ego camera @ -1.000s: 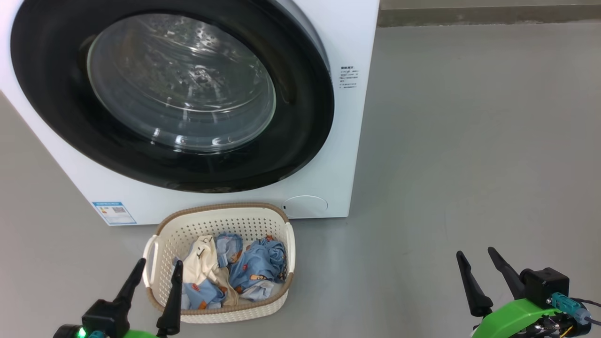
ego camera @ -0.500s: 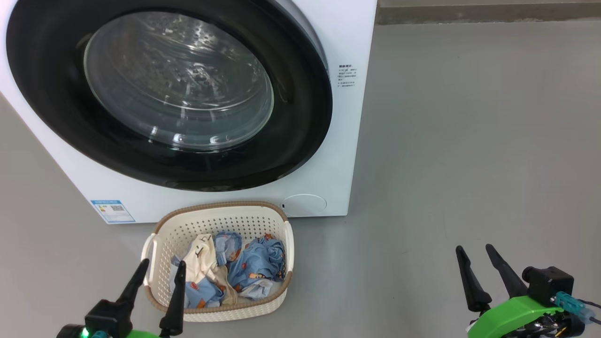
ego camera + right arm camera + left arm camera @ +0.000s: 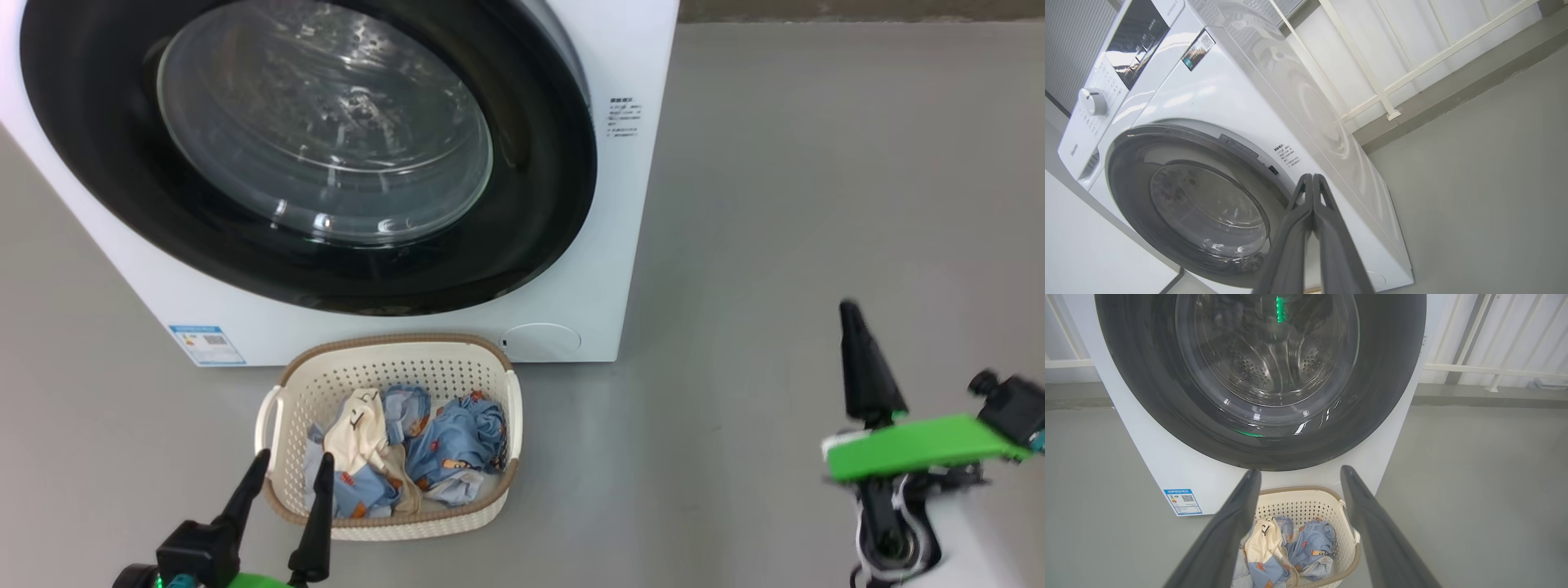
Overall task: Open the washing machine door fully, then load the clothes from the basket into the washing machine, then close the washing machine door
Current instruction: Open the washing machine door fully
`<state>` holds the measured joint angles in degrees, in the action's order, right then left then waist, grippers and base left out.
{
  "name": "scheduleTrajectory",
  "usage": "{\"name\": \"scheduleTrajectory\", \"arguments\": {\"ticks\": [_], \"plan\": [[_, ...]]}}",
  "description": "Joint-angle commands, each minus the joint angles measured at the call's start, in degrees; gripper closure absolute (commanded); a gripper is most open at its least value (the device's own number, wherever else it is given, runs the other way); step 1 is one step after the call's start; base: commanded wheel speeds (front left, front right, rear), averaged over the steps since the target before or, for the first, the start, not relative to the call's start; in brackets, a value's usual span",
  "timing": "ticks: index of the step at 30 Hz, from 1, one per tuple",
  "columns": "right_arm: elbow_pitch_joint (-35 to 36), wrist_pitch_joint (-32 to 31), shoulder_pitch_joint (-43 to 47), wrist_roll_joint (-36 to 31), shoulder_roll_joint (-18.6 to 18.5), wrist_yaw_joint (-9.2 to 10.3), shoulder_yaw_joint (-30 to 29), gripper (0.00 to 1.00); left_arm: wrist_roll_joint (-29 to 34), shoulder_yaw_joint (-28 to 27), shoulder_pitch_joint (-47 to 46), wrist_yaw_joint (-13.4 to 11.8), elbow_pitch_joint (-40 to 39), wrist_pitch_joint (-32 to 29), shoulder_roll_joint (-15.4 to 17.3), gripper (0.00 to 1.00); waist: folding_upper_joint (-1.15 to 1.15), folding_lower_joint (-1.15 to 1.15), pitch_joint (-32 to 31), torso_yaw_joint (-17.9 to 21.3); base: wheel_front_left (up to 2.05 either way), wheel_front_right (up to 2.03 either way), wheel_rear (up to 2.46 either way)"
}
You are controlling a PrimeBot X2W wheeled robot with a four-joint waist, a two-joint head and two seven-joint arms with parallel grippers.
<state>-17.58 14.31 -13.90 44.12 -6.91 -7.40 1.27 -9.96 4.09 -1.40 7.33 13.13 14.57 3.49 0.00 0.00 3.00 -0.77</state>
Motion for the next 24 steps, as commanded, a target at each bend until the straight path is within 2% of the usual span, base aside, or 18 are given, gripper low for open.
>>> {"name": "scheduleTrajectory", "arguments": {"ticks": [1,6,11,13,17,24], "plan": [[2.4,0.7,-3.6,3.3,-0.2,-0.09,1.4,1.0,-0.5,-1.6,-2.2,0.2,-1.5,0.4,0.3,0.0,0.0,0.0,0.6,-0.6,0.0,0.0,0.0],[3.5,0.7,-7.4,15.2,0.1,-0.09,-0.5,1.0,-0.7,-1.1,-3.2,0.2,-1.5,0.4,0.1,0.0,0.0,0.0,1.6,-2.0,0.0,0.0,0.0],[2.7,0.7,-11.7,26.1,-1.9,-0.09,0.0,1.0,-1.0,-0.5,-4.2,0.2,-1.7,0.4,-0.1,0.0,0.0,0.0,3.2,-3.2,0.0,0.0,0.0],[2.5,0.7,-12.7,27.5,-2.8,-0.09,0.5,1.0,-1.1,-0.3,-4.5,0.2,-1.7,0.4,-0.1,0.0,0.0,0.0,3.6,-3.5,0.0,0.0,0.0],[1.8,-1.8,-16.9,34.5,-5.4,-0.09,2.3,1.0,-1.9,0.5,-5.9,0.2,-1.6,0.4,-0.3,0.0,0.0,0.0,5.5,-4.4,0.0,0.0,0.0],[-0.5,-9.2,-23.9,42.9,-8.9,-0.09,4.1,1.0,-2.7,2.0,-8.4,0.2,-1.4,0.4,-0.5,0.0,0.0,0.0,8.4,-6.1,0.0,0.0,0.0]]}}
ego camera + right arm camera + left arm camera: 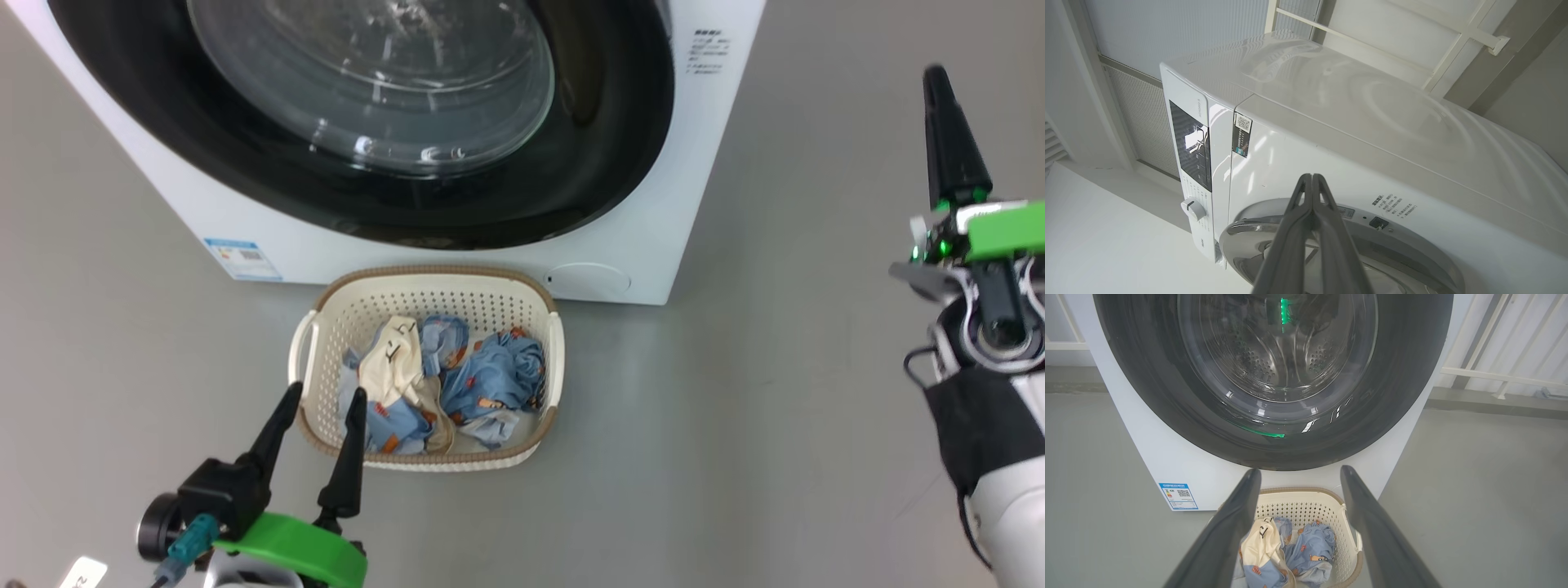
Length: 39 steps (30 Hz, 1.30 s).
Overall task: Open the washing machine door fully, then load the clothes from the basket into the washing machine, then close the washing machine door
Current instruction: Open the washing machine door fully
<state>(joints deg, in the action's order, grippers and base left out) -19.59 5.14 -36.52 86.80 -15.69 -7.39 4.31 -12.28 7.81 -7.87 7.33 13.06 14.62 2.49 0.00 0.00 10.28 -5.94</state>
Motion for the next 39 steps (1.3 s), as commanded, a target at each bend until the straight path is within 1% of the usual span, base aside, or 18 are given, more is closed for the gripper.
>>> {"name": "scheduleTrajectory", "arguments": {"ticks": [1,9,11,22,29,39], "plan": [[1.0,-1.5,-2.3,1.2,-0.5,-0.1,1.2,1.0,-0.5,-1.5,-2.2,0.2,-1.3,0.4,0.5,0.0,0.0,0.0,1.4,-1.2,0.0,0.0,0.0],[-4.0,-11.8,-8.7,4.4,-3.2,-0.1,3.4,1.0,-1.3,-0.1,-4.7,0.2,-1.0,0.4,0.4,0.0,0.0,0.0,4.4,-3.2,0.0,0.0,0.0],[-6.2,-14.8,-11.1,5.0,-3.8,-0.1,3.7,1.0,-1.8,0.3,-5.4,0.2,-1.1,0.4,0.4,0.0,0.0,0.0,5.6,-3.8,0.0,0.0,0.0],[-10.6,-24.6,-18.3,5.9,-4.7,-0.1,5.4,1.0,-3.1,2.1,-8.3,0.2,-1.5,0.4,0.4,0.0,0.0,0.0,10.0,-5.3,0.0,0.0,0.0],[-11.9,-26.6,-21.5,4.1,-4.5,-0.1,6.8,1.0,-3.7,3.0,-9.5,0.2,-1.2,0.4,0.4,0.0,0.0,0.0,11.5,-6.2,0.0,0.0,0.0],[-13.2,-27.2,-25.5,2.6,-4.4,-0.1,7.8,1.0,-4.5,4.0,-10.9,0.1,-1.6,0.4,0.4,0.0,0.0,0.0,13.9,-7.6,0.0,0.0,0.0]]}}
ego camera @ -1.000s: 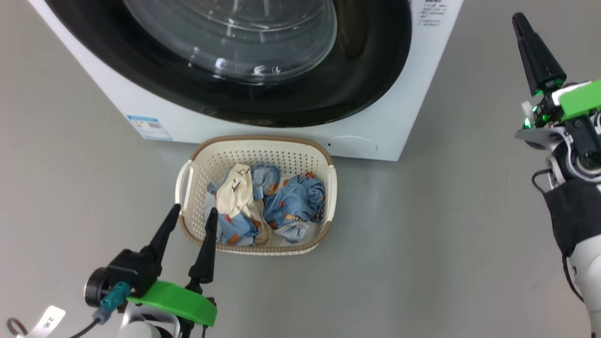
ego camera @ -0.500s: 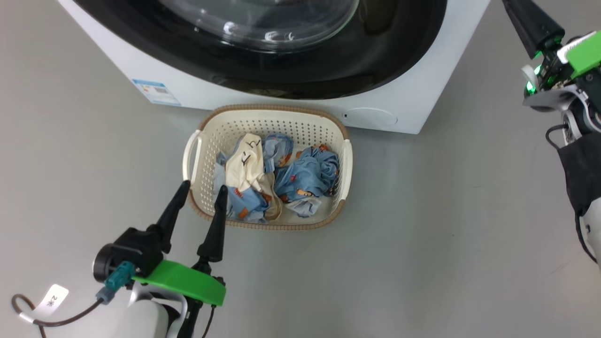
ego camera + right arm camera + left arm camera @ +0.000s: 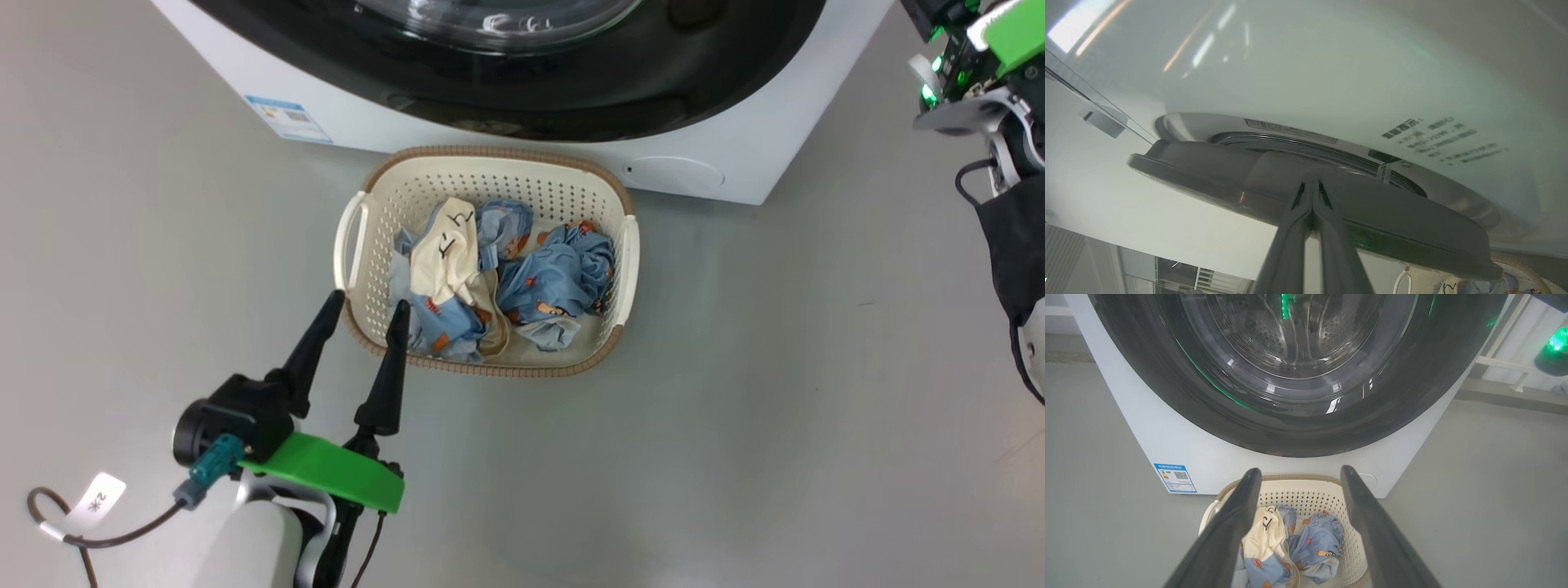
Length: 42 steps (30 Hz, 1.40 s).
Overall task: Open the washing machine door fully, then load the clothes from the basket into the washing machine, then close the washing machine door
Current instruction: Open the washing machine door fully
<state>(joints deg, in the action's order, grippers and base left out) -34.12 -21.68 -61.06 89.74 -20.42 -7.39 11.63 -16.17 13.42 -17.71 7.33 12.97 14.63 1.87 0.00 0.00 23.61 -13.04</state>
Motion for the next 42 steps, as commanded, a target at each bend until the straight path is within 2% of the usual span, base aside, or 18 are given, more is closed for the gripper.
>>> {"name": "scheduleTrajectory", "arguments": {"ticks": [1,17,42], "plan": [[1.2,-0.4,-1.3,-0.5,0.3,-0.1,0.6,1.0,-0.6,-1.5,-1.2,0.1,-1.5,0.4,1.0,0.0,0.0,0.0,0.7,-0.6,0.0,0.0,0.0],[0.1,-0.1,-4.6,-1.6,0.3,-0.1,2.1,1.0,-2.2,0.5,-2.3,-0.5,-1.8,0.4,1.0,0.0,0.0,0.0,2.1,-2.6,0.0,0.0,0.0],[5.0,-4.8,4.9,-0.4,1.9,-0.1,7.4,1.0,-1.0,-1.0,0.3,-0.6,-1.4,0.4,1.0,0.0,0.0,0.0,-2.7,-1.0,0.0,0.0,0.0]]}}
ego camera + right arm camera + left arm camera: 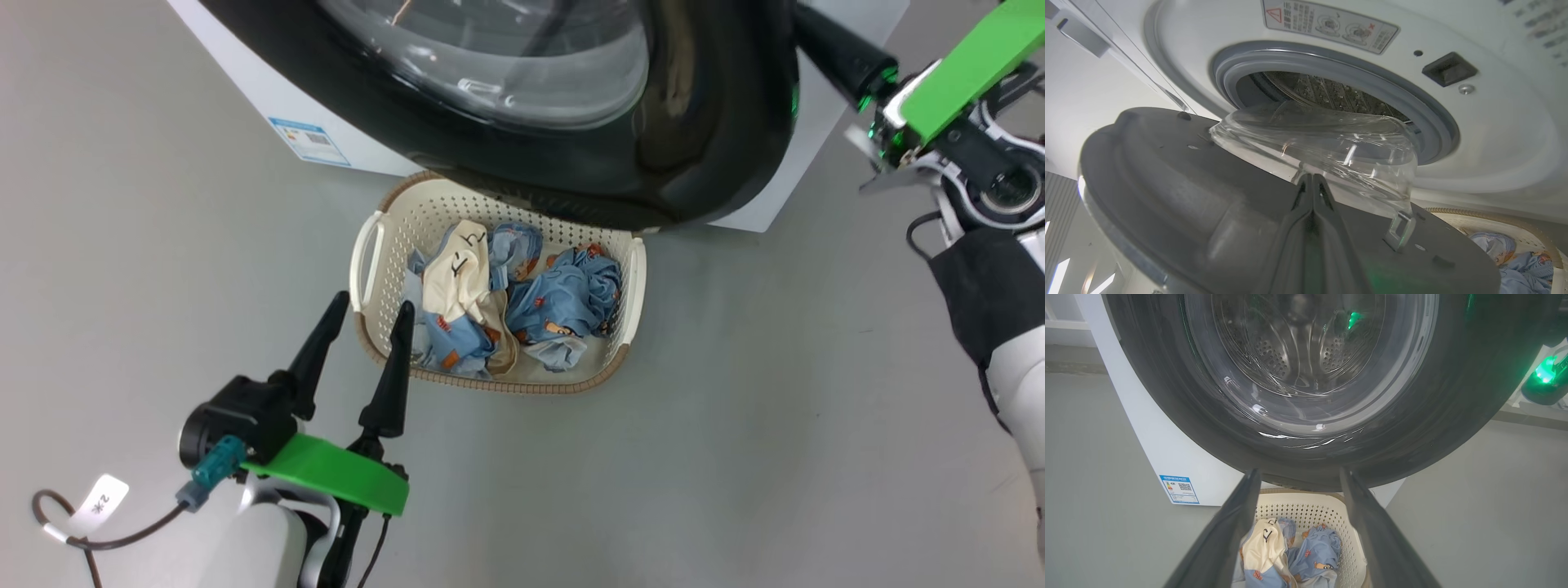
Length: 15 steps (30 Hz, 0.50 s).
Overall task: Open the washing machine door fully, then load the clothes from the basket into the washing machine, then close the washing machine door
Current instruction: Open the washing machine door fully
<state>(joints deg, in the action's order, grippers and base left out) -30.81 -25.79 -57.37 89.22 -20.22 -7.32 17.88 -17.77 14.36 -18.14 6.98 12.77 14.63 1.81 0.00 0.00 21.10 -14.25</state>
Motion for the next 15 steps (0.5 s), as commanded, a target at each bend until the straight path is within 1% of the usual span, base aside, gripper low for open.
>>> {"name": "scheduleTrajectory", "arguments": {"ticks": [1,8,15], "plan": [[2.1,-0.8,1.7,0.2,1.7,-0.17,1.4,1.0,0.7,-2.1,0.8,-0.2,-1.2,0.4,1.1,0.0,0.0,0.0,-0.4,0.2,0.0,0.0,0.0],[5.3,-3.0,5.5,1.1,1.8,-0.17,2.5,1.0,1.1,-2.9,1.7,-0.1,-1.2,0.4,1.1,0.0,0.0,0.0,-2.0,0.8,0.0,0.0,0.0],[8.8,-4.7,9.1,1.6,2.9,-0.17,4.0,1.0,1.7,-3.6,2.9,0.0,-1.4,0.4,1.1,0.0,0.0,0.0,-3.5,1.7,0.0,0.0,0.0]]}}
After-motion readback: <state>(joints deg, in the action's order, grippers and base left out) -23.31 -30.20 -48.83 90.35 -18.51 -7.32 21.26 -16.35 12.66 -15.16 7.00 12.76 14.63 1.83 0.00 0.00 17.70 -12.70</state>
